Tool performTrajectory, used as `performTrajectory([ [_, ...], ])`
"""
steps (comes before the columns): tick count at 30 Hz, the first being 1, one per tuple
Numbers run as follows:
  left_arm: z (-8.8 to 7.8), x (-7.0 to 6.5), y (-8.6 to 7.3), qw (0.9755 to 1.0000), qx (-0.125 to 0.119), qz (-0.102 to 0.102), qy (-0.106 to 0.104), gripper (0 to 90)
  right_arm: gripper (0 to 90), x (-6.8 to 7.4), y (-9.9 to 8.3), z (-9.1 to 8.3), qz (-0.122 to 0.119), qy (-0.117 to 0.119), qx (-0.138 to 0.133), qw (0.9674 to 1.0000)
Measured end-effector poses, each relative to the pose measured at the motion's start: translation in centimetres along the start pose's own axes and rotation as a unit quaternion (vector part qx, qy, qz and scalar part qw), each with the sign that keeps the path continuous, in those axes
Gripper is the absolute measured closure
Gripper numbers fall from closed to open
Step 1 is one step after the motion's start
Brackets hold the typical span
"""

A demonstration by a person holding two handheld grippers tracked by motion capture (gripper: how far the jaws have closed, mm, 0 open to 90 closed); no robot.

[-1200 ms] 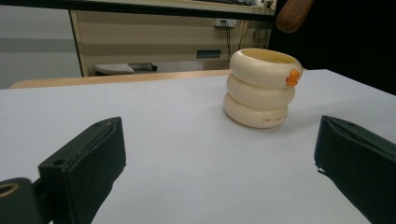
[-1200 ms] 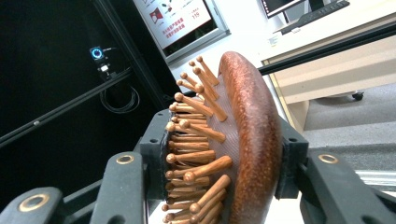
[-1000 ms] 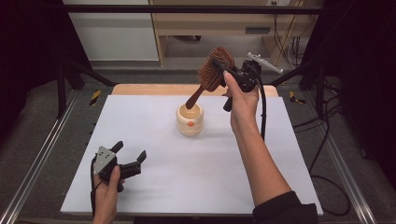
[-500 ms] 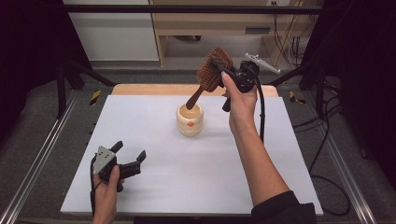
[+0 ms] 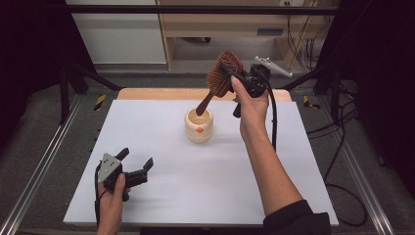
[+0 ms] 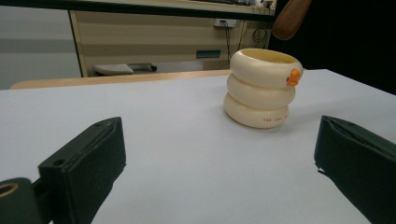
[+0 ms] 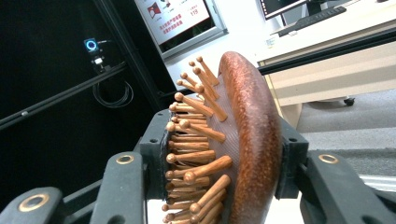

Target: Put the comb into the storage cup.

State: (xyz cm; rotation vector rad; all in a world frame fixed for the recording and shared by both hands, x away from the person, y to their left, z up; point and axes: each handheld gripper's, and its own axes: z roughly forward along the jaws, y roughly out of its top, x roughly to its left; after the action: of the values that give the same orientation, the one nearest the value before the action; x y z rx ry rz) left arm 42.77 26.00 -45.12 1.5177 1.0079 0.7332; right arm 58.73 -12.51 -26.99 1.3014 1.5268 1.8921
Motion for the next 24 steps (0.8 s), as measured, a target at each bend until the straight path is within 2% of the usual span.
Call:
performTrajectory([
  [16, 0.0, 0.1, 0.0, 1.0000, -0.001, -0.001, -0.001, 2.2, 50.7, 0.2, -0.5, 0.4, -0.010, -0.002, 0.007, 0.9999],
  [21, 0.0, 0.1, 0.0, 1.0000, -0.002, 0.000, 0.001, 2.1, 50.6, 0.3, -1.0, 1.0, -0.027, -0.006, 0.021, 0.9994],
  [24, 0.0, 0.1, 0.0, 1.0000, -0.001, 0.000, 0.001, 2.0, 50.6, 0.2, -1.4, 1.5, -0.028, -0.008, 0.028, 0.9992],
])
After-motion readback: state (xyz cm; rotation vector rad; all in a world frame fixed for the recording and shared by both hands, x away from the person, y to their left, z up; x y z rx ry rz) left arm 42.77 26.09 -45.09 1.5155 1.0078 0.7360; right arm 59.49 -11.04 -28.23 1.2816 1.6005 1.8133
